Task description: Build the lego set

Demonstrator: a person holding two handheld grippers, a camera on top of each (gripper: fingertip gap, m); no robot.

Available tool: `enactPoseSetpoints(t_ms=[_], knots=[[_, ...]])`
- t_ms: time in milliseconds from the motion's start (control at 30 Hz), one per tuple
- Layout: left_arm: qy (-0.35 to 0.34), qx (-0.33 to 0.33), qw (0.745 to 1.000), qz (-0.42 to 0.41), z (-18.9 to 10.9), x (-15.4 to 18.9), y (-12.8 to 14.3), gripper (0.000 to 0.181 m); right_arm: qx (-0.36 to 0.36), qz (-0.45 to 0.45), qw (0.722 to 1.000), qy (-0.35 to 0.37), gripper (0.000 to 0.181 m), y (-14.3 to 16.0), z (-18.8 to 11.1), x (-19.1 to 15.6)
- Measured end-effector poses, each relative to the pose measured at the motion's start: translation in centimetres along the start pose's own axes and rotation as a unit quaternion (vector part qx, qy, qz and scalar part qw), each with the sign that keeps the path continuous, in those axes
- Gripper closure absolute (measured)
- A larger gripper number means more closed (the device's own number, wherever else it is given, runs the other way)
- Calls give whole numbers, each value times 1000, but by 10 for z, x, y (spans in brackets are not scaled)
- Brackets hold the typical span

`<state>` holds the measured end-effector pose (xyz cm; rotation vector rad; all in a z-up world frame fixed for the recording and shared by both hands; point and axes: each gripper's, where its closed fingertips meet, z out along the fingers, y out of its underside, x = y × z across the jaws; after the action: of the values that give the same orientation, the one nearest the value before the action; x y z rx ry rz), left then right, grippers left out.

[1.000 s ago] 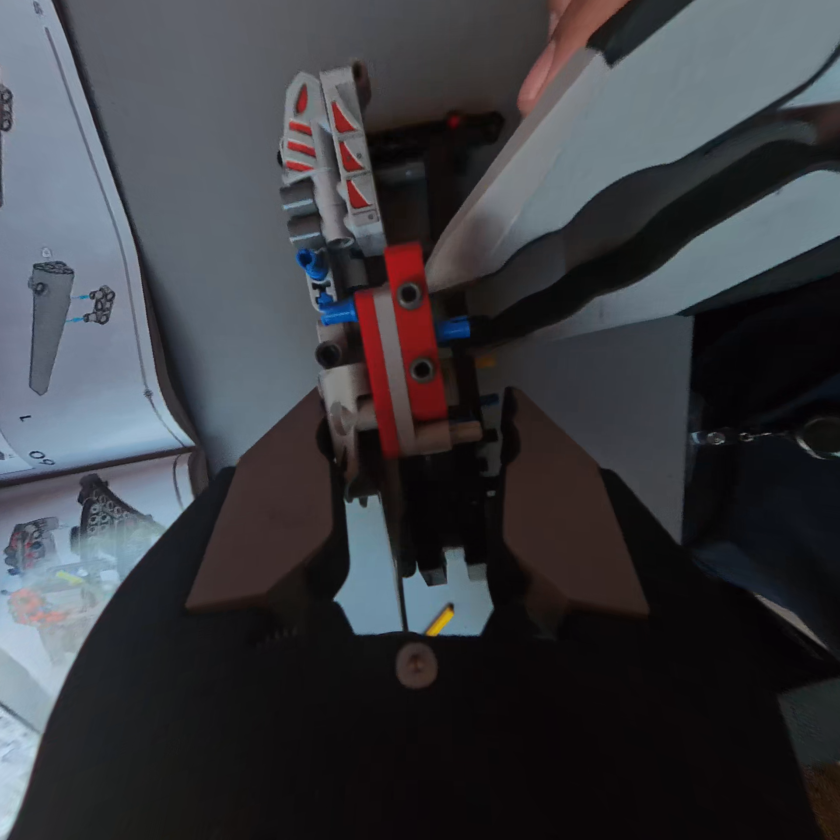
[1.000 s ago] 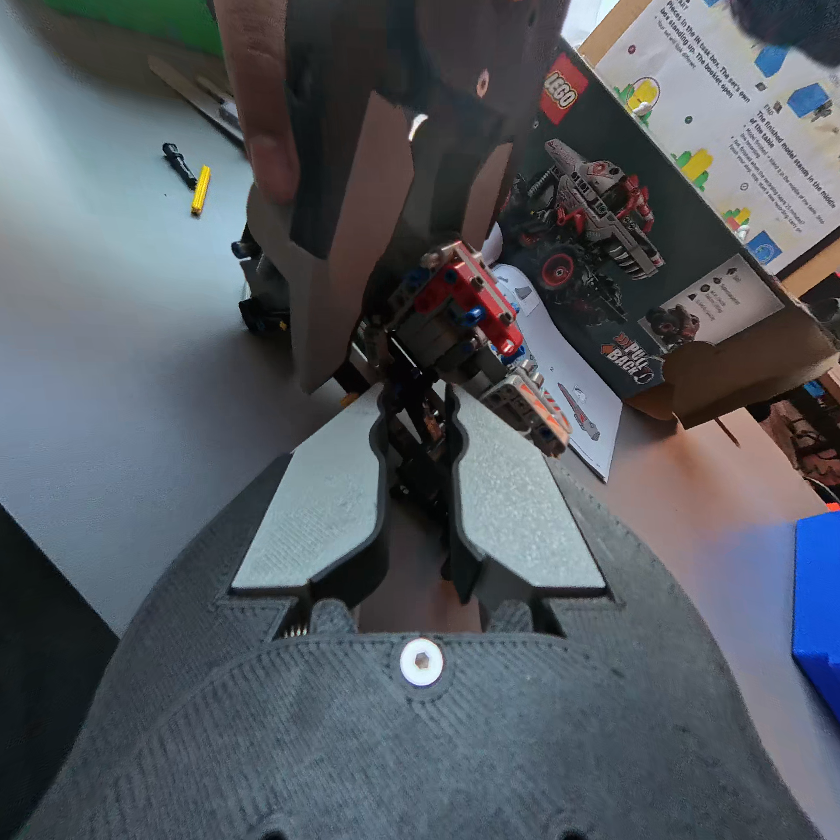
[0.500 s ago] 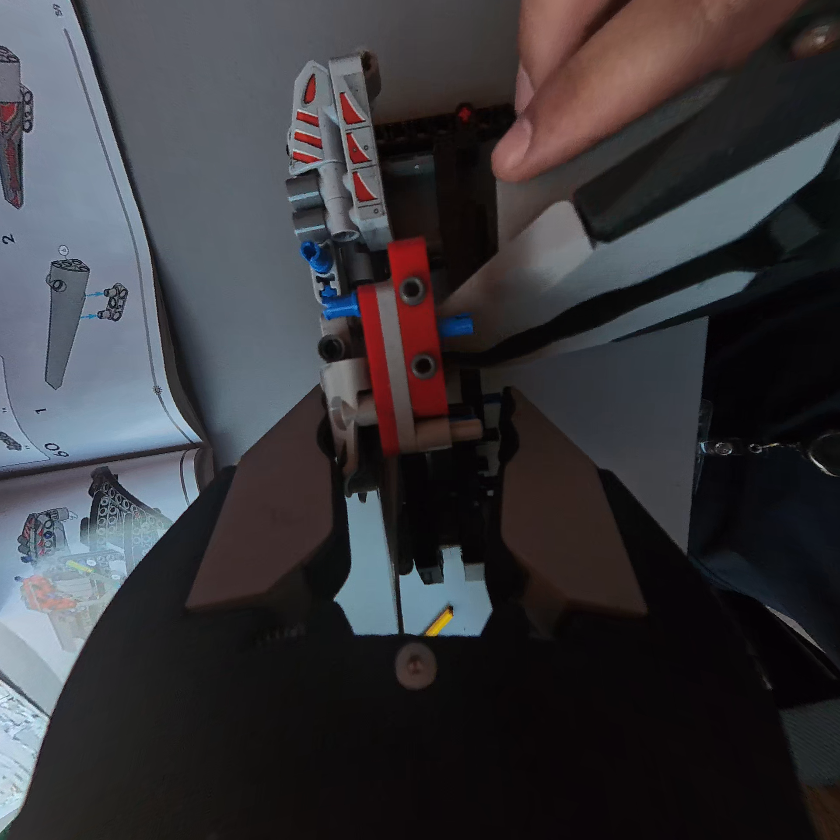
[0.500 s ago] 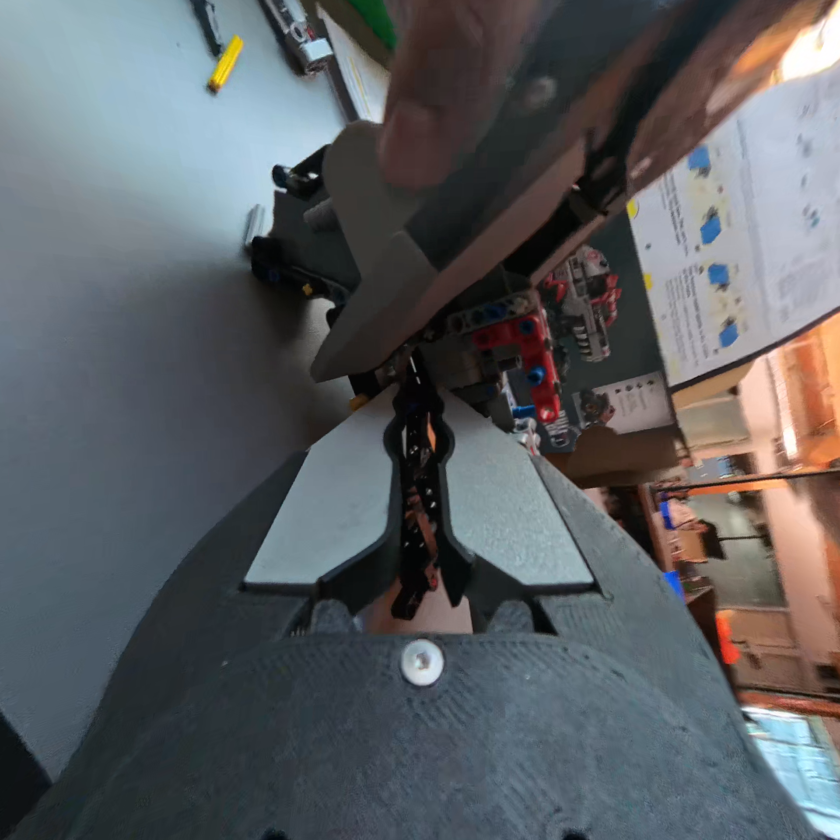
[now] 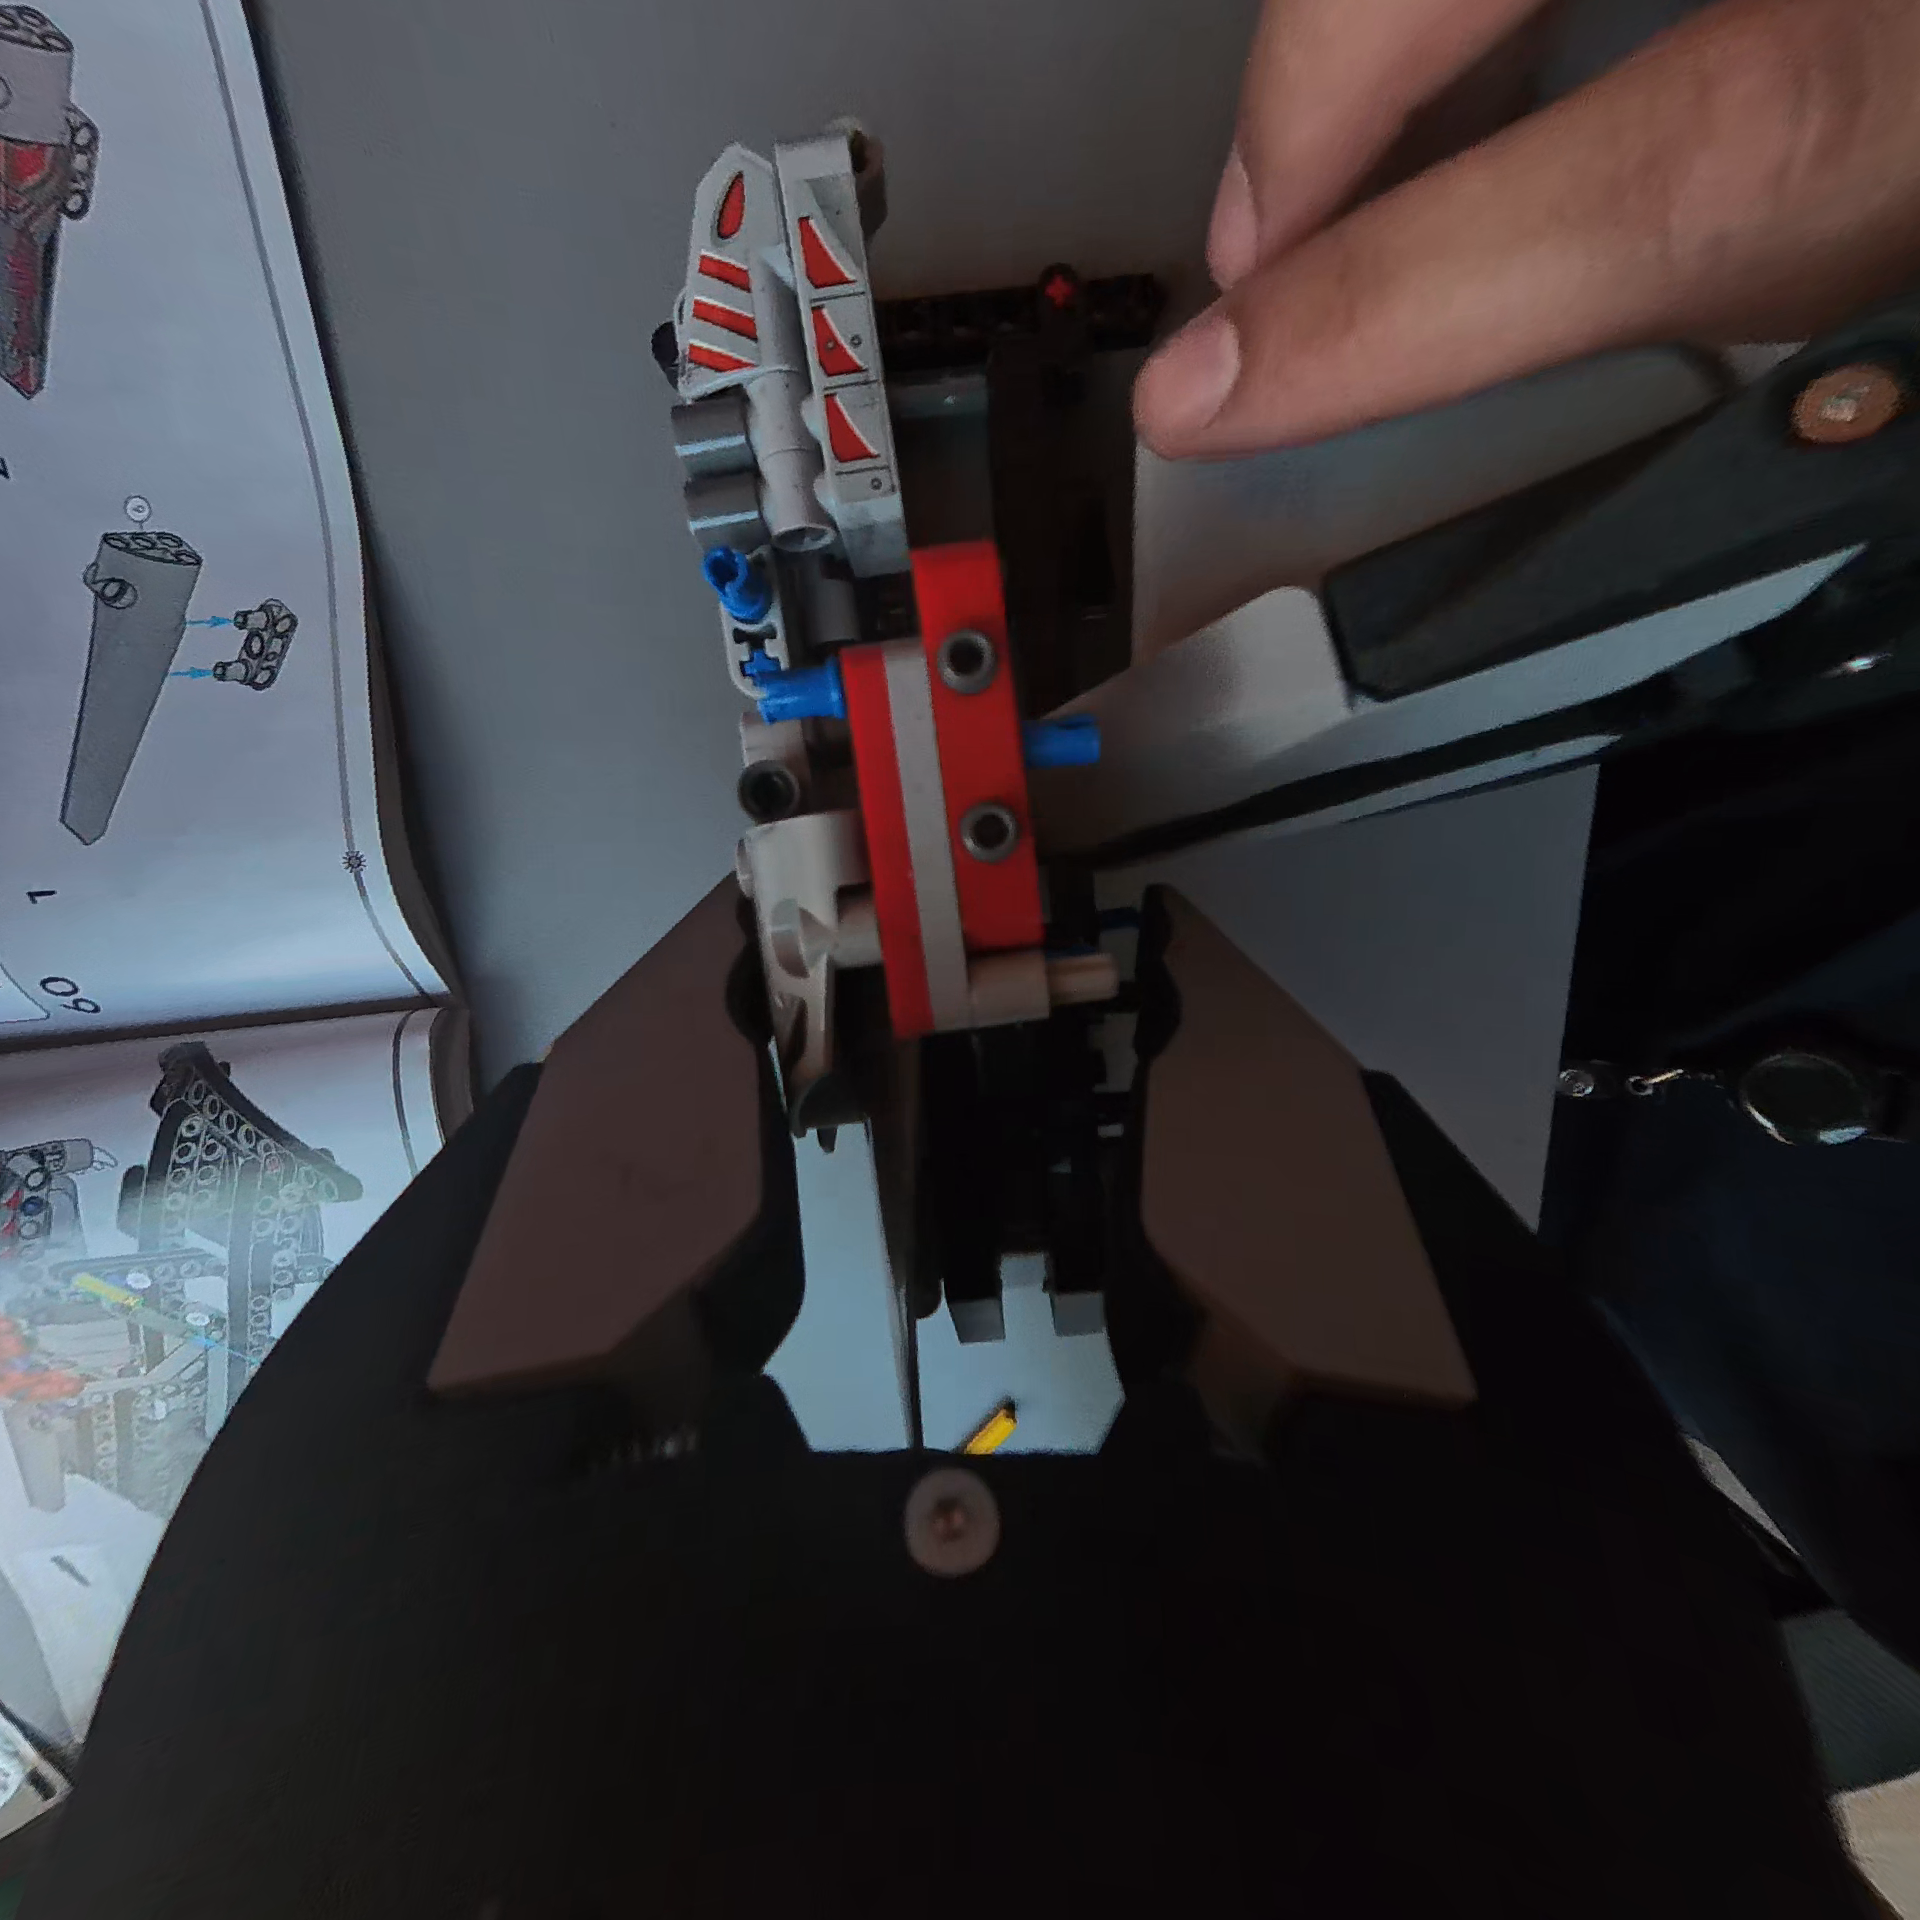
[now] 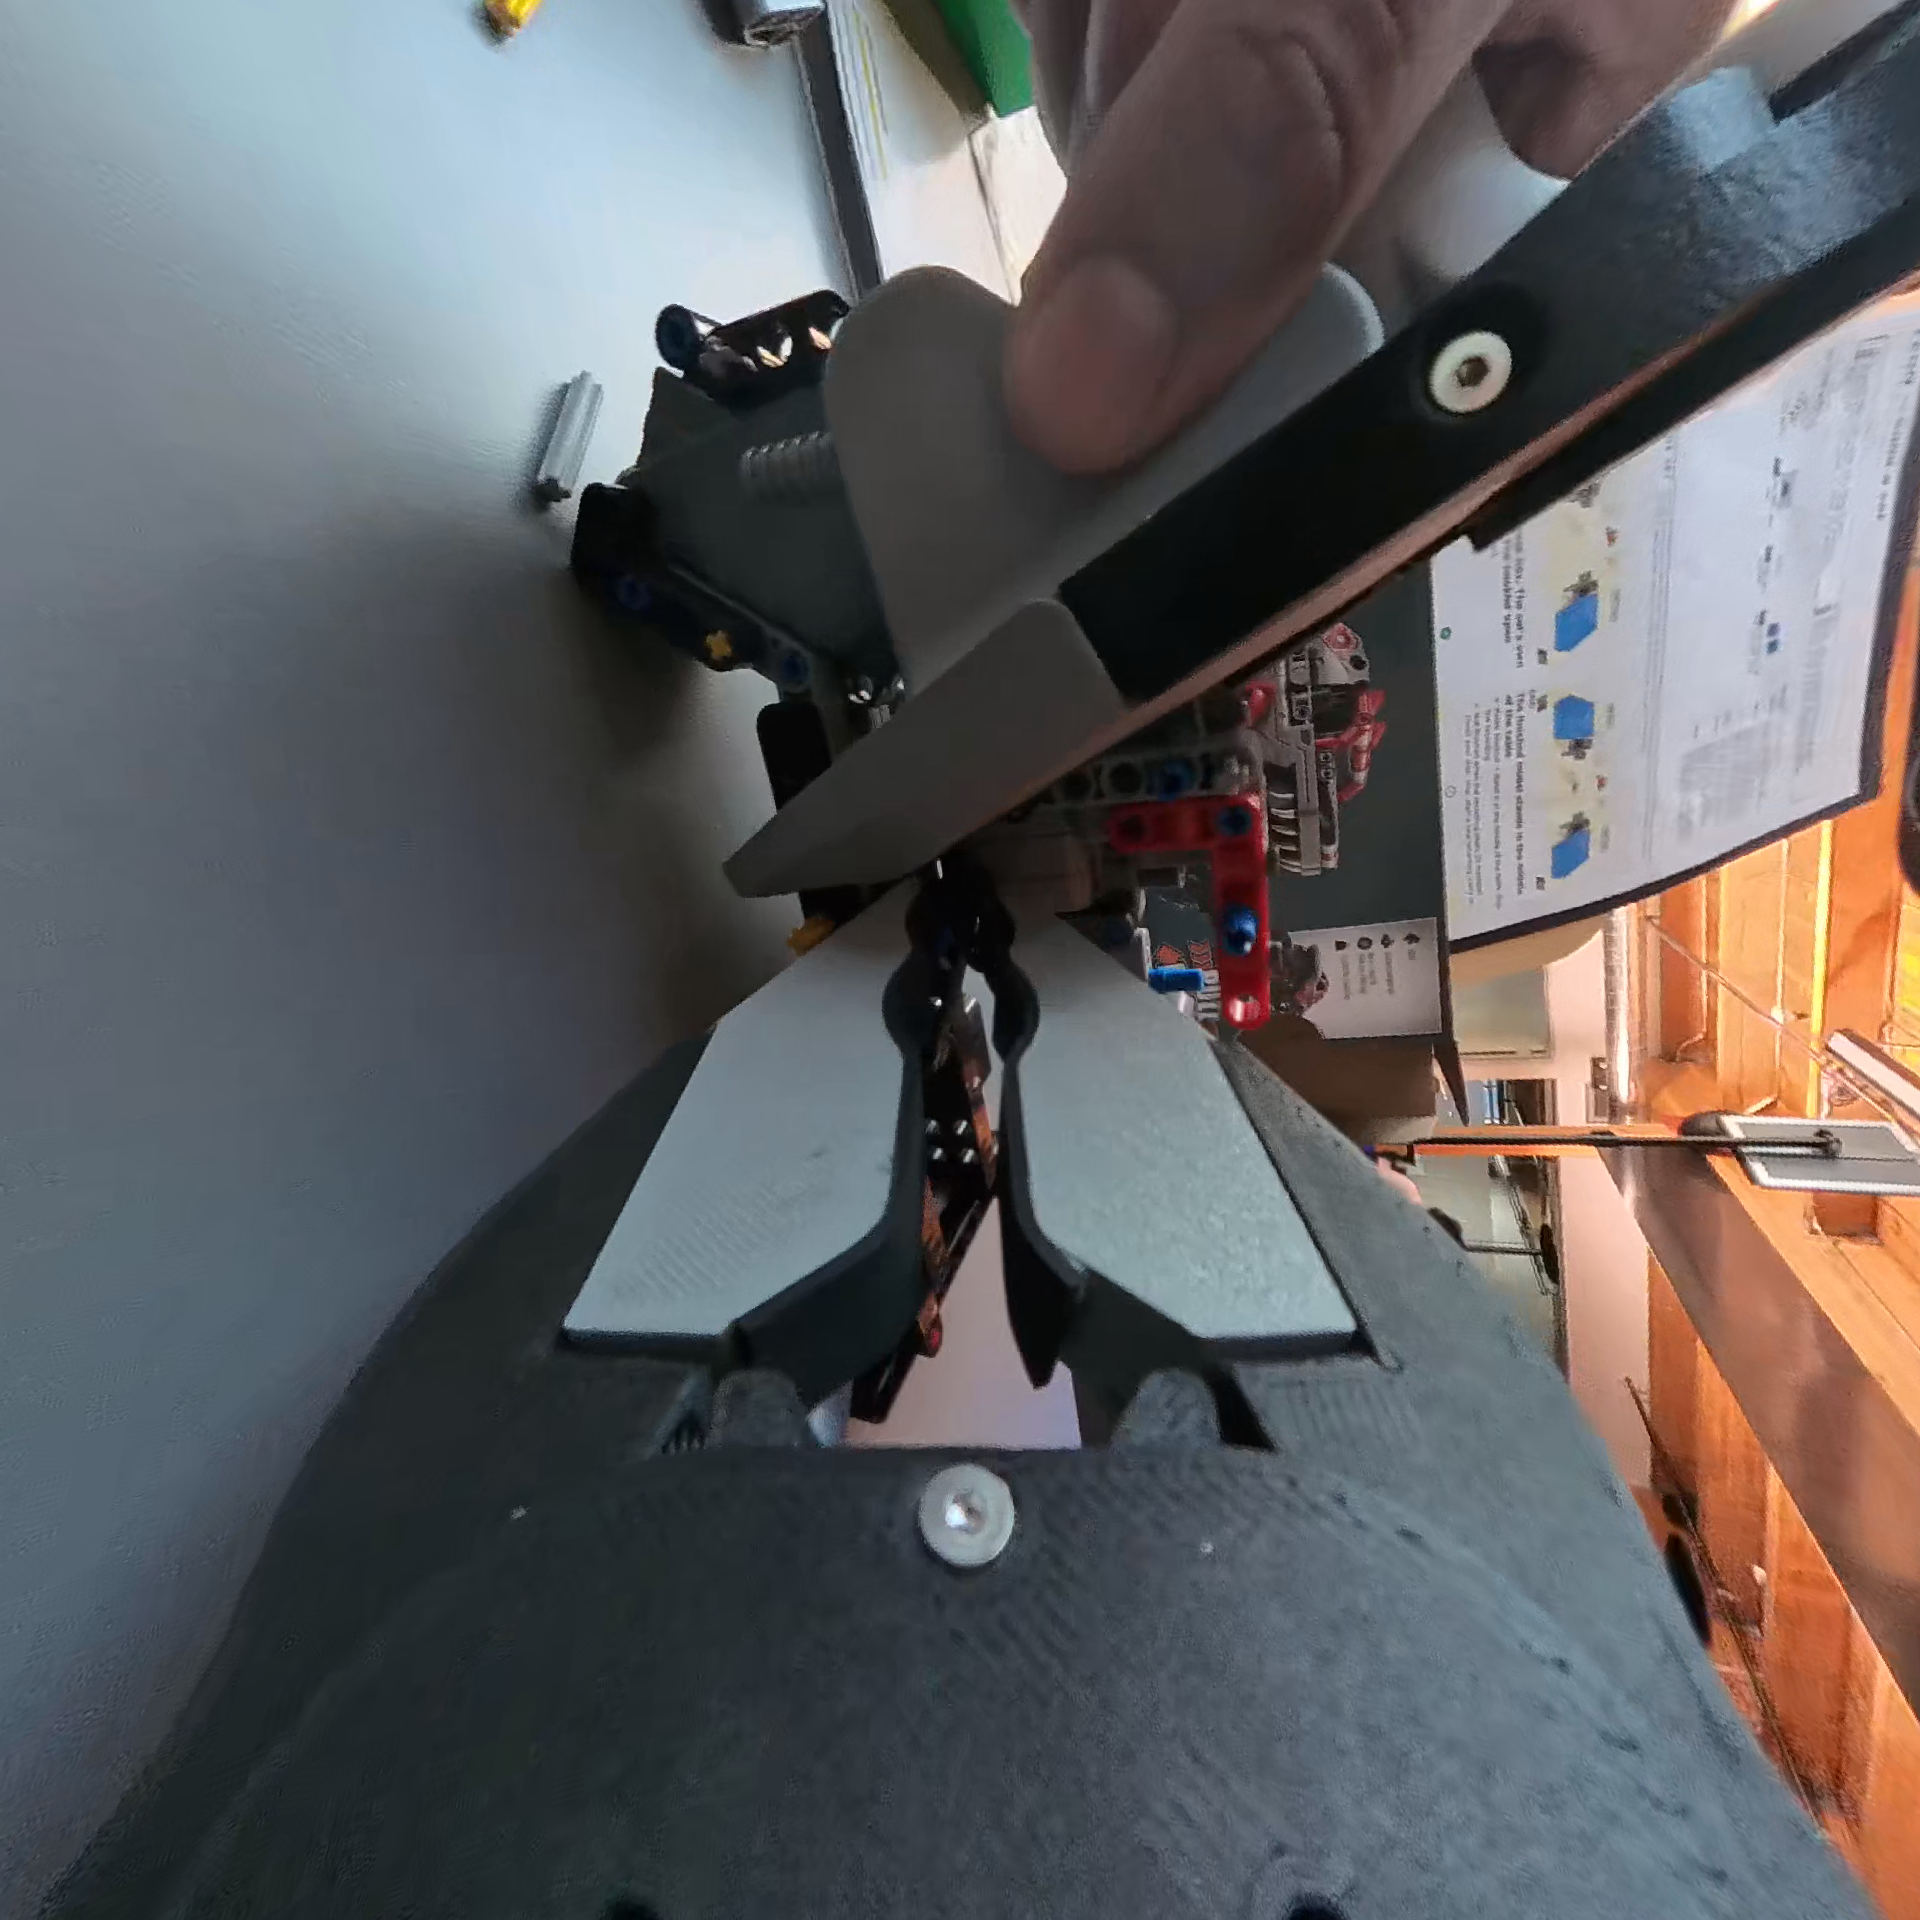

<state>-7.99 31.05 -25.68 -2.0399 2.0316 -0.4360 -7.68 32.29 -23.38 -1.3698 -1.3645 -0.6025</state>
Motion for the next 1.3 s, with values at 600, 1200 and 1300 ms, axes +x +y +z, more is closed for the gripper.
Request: enactPoseSetpoints(t_ms=[600, 1200, 1300], knots=[[0, -29, 999, -35, 1, -5, 6, 111, 26, -4, 1000, -4, 178, -3, 10, 2], [9, -4, 998, -60, 4, -8, -7, 112, 120, -97, 986, 63, 178, 6, -9, 14], [20, 6, 998, -67, 3, -6, -8, 112, 128, -76, 987, 64, 178, 6, -11, 18]])
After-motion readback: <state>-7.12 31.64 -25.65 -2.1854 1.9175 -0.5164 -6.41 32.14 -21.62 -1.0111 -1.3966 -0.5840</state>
